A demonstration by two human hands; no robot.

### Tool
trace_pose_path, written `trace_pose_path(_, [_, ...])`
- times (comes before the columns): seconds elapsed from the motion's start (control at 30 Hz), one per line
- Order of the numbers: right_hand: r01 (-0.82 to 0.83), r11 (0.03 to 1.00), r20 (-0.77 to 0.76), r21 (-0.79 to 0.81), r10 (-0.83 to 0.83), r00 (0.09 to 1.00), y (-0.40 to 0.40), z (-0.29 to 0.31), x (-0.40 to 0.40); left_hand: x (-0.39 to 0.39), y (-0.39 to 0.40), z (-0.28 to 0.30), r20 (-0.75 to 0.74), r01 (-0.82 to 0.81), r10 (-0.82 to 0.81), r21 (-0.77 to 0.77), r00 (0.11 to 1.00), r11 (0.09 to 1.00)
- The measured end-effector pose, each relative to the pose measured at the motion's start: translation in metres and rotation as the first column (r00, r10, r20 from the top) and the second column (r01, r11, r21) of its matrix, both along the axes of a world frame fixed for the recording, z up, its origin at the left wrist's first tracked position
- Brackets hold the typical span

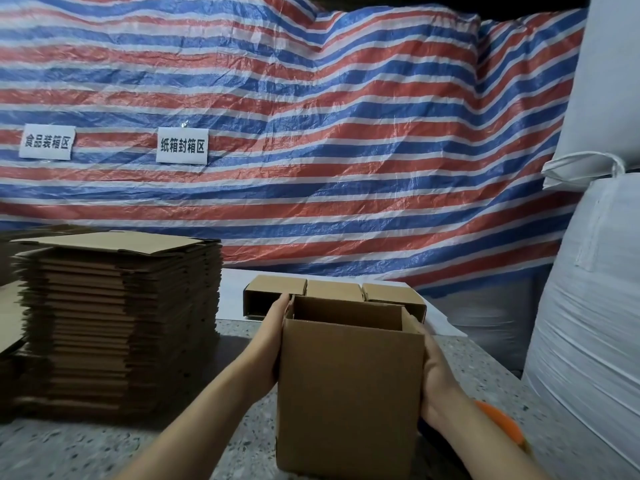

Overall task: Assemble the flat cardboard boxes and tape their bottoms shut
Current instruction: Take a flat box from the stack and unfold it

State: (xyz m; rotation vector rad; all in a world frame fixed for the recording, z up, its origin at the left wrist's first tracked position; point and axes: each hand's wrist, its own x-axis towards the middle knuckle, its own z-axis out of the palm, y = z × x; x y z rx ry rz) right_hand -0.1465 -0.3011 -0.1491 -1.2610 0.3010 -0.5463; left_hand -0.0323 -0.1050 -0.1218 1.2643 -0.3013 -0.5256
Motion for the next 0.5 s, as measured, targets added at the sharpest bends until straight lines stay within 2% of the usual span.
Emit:
trace_pose_path(0.1, [0.002, 1.000, 0.053, 0.027, -0.003, 0.999, -0.001, -0.003, 0.006, 0.004, 0.002, -0.006, 0.003, 0.005, -0.005, -0.030, 1.000, 1.000])
trace_pose_path(0.27, [0.015, 0.994, 0.050, 0.110, -0.021, 0.999, -0.008, -0.018, 0.013, -0.001, -0.003, -0.016, 0.122, 0.022, -0.018, -0.030, 0.992, 0.999])
trace_pose_path(0.5, [0.005, 0.989, 0.076, 0.149, -0.016, 0.997, -0.009, -0.020, 0.014, 0.003, 0.002, -0.020, 0.098, 0.074, -0.069, -0.057, 0.993, 0.996])
